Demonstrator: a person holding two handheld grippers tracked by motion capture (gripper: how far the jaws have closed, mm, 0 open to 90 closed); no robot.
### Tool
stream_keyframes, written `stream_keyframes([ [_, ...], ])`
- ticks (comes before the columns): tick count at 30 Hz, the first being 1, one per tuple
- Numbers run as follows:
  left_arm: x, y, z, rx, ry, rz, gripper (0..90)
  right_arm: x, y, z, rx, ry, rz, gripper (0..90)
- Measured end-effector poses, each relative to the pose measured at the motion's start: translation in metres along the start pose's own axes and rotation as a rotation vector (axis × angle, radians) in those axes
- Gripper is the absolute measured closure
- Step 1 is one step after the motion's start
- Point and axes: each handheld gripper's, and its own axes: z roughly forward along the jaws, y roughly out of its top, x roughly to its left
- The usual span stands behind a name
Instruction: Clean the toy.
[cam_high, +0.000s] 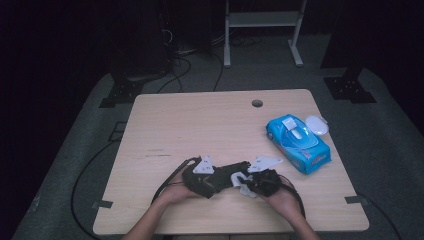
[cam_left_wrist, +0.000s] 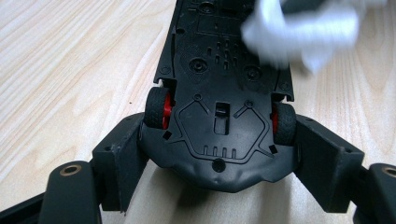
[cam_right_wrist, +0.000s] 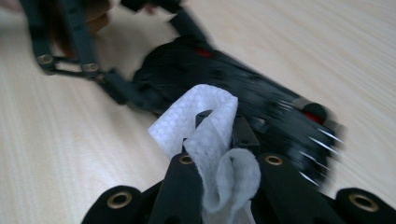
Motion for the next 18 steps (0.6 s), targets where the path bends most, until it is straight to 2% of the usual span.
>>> stream_keyframes([
  [1, 0.000, 0.000, 0.000, 0.004, 0.004, 0.005, 23.7, 0.007, 0.003, 0.005, 0.016, -0.011, -0.045, 84.2],
  [2, -0.001, 0.000, 0.000, 0.003, 0.005, 0.003, 23.7, 0.008, 0.004, 0.006, 0.019, -0.025, -0.066, 84.2],
  [6, 0.000, 0.000, 0.000, -0.003, -0.001, -0.004, 23.7, -0.001, 0.001, 0.002, 0.013, -0.062, -0.002, 84.2],
  [8, -0.002, 0.002, 0.003, -0.012, -0.010, -0.005, 23.7, 0.002, 0.001, 0.004, -0.001, -0.046, 0.012, 84.2],
  [10, -0.004, 0.004, 0.004, -0.009, -0.015, 0.006, 23.7, 0.009, 0.003, 0.011, -0.027, 0.024, 0.018, 84.2],
  [11, -0.006, 0.004, 0.005, 0.000, -0.004, 0.024, 23.8, 0.015, 0.005, 0.016, -0.027, 0.036, 0.005, 84.2],
  [13, -0.006, 0.004, 0.004, 0.000, -0.006, 0.016, 23.7, 0.021, 0.008, 0.019, -0.018, 0.022, -0.036, 84.2],
  [14, -0.005, 0.003, 0.003, -0.007, -0.013, 0.006, 23.7, 0.019, 0.008, 0.019, -0.021, 0.023, -0.030, 84.2],
  [18, -0.005, 0.004, 0.004, -0.013, -0.016, 0.006, 23.8, 0.005, 0.003, 0.012, -0.041, -0.010, 0.057, 84.2],
])
